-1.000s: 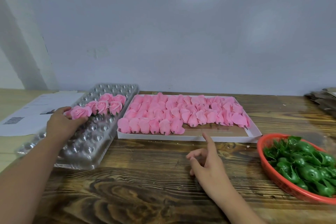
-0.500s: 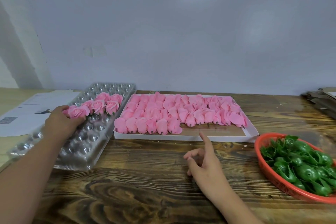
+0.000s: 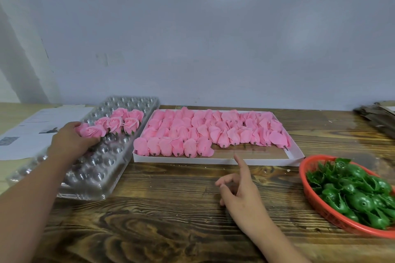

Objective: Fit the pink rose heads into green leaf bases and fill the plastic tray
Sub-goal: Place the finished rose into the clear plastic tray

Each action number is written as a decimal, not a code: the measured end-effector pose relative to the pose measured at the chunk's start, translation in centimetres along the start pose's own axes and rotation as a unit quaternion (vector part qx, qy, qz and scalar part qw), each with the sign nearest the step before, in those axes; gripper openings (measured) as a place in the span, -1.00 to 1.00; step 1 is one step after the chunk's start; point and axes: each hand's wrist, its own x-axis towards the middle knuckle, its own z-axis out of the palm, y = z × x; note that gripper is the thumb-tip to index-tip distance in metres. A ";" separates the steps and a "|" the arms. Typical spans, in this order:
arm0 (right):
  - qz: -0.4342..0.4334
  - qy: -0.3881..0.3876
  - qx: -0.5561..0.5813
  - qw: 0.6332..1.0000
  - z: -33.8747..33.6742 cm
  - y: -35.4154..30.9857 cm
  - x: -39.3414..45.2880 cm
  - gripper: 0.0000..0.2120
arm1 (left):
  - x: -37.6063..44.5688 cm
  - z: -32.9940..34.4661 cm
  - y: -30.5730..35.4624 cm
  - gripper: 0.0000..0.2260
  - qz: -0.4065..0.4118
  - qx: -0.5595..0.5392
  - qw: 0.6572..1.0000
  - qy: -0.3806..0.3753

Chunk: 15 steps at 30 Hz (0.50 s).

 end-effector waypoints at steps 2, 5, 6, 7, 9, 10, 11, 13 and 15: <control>0.000 0.000 -0.001 1.000 0.0 0.0 0.0 -0.21 | 0.0 0.0 0.1 -0.29 -0.003 -0.002 1.000 -0.005; 0.003 0.000 0.000 1.000 0.0 0.0 0.0 -0.21 | -0.1 0.1 0.1 -0.31 -0.003 -0.011 1.000 -0.008; 0.004 -0.001 0.000 1.000 0.1 -0.1 0.0 -0.21 | -0.1 0.0 0.1 -0.31 -0.002 -0.015 1.000 -0.008; 0.005 -0.002 0.000 1.000 0.1 -0.1 0.0 -0.21 | -0.1 0.0 0.0 -0.30 0.000 -0.021 1.000 -0.010; 0.007 -0.003 0.000 1.000 0.0 -0.2 0.1 -0.21 | -0.2 0.0 -0.1 -0.29 0.006 -0.032 0.999 -0.014; 0.008 -0.003 -0.001 1.000 0.0 -0.1 0.0 -0.21 | -0.3 0.0 -0.1 -0.28 0.008 -0.036 0.999 -0.014; 0.008 -0.004 -0.001 1.000 0.0 -0.1 0.0 -0.21 | -0.3 0.0 -0.2 -0.27 0.010 -0.038 0.999 -0.012; 0.007 -0.005 -0.002 1.000 0.0 -0.1 -0.1 -0.20 | -0.5 0.0 -0.2 -0.26 0.013 -0.041 0.999 -0.006; 0.007 -0.006 -0.002 1.000 0.0 -0.2 -0.1 -0.20 | -0.7 0.0 -0.1 -0.26 0.014 -0.042 0.999 -0.002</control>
